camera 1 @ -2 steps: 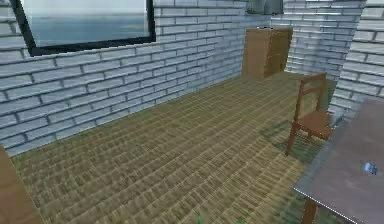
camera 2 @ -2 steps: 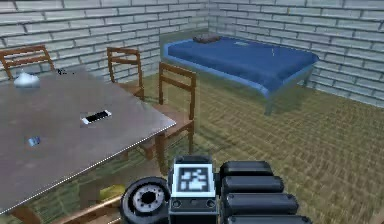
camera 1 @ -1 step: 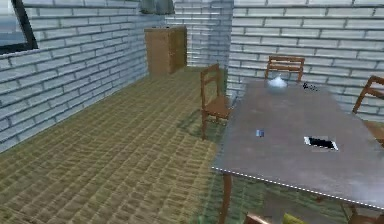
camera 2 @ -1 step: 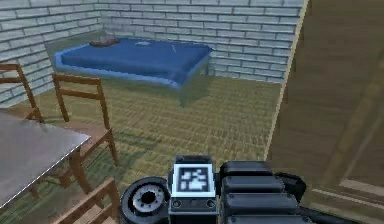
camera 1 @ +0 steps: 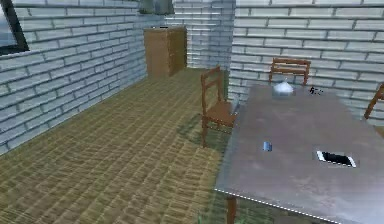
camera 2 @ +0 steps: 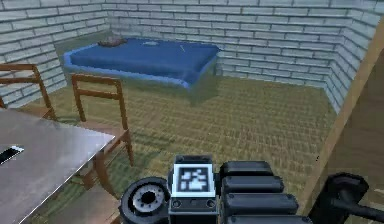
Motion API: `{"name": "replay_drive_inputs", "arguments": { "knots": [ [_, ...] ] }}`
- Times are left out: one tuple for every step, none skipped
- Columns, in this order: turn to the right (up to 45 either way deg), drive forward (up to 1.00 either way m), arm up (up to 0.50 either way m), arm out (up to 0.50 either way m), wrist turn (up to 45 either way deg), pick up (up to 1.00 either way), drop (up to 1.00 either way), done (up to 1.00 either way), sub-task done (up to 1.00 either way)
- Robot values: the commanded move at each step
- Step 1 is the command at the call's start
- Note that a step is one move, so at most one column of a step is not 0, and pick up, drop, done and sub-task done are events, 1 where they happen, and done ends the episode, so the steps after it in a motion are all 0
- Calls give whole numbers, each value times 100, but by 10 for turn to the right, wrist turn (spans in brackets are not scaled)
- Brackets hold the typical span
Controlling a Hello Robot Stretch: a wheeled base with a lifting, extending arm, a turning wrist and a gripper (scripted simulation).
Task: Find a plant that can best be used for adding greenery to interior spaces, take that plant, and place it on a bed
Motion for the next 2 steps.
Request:
{"name": "replay_drive_inputs", "arguments": {
  "knots": [
    [450,0,0,0,0,0,0,0,0],
    [450,0,0,0,0,0,0,0,0]
  ]
}}
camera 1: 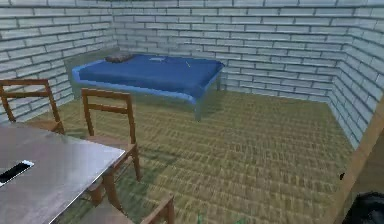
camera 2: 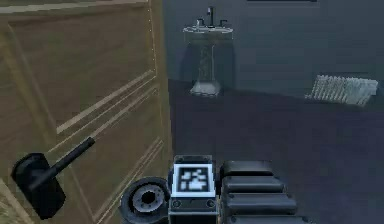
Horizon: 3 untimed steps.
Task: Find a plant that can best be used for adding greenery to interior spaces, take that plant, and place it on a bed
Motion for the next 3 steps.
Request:
{"name": "replay_drive_inputs", "arguments": {
  "knots": [
    [300,0,0,0,0,0,0,0,0],
    [0,60,0,0,0,0,0,0,0],
    [150,0,0,0,0,0,0,0,0]
  ]
}}
